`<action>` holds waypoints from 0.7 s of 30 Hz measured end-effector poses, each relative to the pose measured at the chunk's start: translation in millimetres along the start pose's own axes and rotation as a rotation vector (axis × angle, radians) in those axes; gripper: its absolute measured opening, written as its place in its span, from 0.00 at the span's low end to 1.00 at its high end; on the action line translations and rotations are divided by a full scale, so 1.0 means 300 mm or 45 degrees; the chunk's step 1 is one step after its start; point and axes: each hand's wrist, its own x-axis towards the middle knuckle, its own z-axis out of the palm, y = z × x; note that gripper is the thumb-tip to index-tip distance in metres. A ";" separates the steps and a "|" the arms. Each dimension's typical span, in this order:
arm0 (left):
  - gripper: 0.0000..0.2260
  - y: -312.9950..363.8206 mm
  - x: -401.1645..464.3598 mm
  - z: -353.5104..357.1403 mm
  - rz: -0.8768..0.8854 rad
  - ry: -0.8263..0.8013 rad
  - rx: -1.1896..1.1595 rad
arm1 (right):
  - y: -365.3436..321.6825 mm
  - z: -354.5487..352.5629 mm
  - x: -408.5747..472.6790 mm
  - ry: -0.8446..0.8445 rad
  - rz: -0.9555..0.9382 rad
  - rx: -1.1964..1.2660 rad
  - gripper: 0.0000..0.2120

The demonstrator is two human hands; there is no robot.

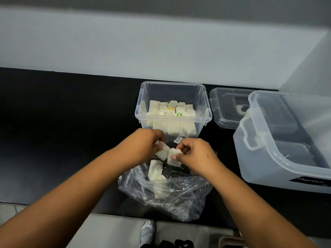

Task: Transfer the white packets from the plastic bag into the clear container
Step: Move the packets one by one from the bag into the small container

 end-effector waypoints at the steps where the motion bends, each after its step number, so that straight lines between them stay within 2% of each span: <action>1: 0.06 0.005 0.007 -0.031 -0.004 0.035 -0.030 | -0.018 -0.021 0.004 0.011 0.011 0.101 0.07; 4: 0.07 0.011 0.030 -0.132 -0.003 0.176 -0.078 | -0.074 -0.087 0.020 0.006 -0.012 0.392 0.03; 7: 0.03 0.004 0.062 -0.243 0.032 0.298 -0.114 | -0.126 -0.151 0.065 0.081 -0.143 0.480 0.06; 11: 0.04 -0.033 0.114 -0.364 0.077 0.433 -0.030 | -0.188 -0.221 0.187 0.270 -0.268 0.275 0.03; 13: 0.05 -0.064 0.138 -0.401 0.055 0.454 0.026 | -0.223 -0.237 0.257 0.284 -0.288 0.152 0.04; 17: 0.04 -0.124 0.171 -0.433 -0.002 0.449 0.045 | -0.247 -0.209 0.403 0.119 -0.201 -0.087 0.02; 21: 0.04 -0.178 0.179 -0.436 -0.018 0.457 -0.017 | -0.237 -0.138 0.524 -0.211 -0.060 -0.175 0.01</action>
